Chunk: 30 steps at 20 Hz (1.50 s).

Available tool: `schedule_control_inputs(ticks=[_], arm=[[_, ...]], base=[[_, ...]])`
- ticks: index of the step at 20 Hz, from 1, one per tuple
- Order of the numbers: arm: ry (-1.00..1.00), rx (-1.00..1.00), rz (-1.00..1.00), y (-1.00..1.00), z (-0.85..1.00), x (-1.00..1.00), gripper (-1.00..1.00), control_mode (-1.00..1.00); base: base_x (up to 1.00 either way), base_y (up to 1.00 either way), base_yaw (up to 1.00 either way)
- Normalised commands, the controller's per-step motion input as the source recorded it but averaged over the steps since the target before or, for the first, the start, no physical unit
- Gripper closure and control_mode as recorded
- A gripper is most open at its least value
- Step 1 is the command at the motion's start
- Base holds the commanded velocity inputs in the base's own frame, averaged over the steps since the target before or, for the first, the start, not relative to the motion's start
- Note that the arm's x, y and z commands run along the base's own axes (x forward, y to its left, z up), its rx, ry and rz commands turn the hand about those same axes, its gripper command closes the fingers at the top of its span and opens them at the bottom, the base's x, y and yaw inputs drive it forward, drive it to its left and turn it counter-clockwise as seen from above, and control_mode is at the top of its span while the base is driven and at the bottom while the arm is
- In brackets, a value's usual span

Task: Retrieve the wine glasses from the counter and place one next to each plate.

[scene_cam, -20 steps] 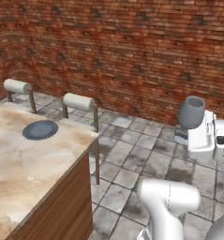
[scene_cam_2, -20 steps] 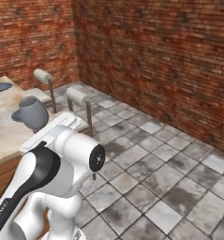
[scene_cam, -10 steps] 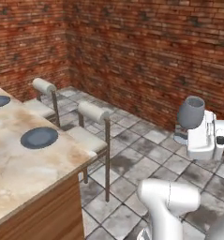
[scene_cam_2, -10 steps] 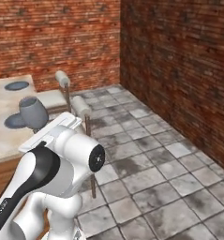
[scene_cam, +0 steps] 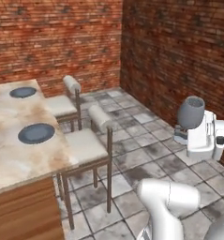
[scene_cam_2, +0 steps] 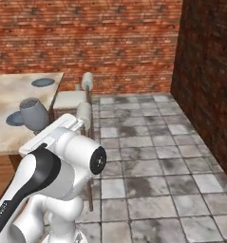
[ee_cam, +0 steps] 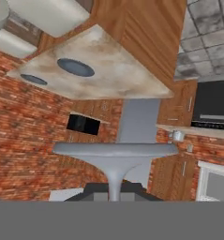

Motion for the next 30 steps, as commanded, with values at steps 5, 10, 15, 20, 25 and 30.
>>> schedule_control_inputs(ticks=[5,10,15,20,25,30], arm=[[0.00,0.00,0.00,0.00,0.00,0.00,1.00,1.00],[0.00,0.00,0.00,0.00,0.00,0.00,1.00,1.00],[0.00,0.00,0.00,0.00,0.00,0.00,1.00,1.00],[0.00,0.00,0.00,0.00,0.00,0.00,1.00,1.00],[0.00,0.00,0.00,0.00,0.00,0.00,1.00,1.00],[0.00,0.00,0.00,0.00,0.00,0.00,1.00,1.00]], base=[[0.15,-0.75,0.71],[0.05,-0.72,0.74],[0.02,-0.88,0.61],[0.00,-1.00,0.28],[0.46,-1.00,0.32],[0.99,-1.00,0.40]])
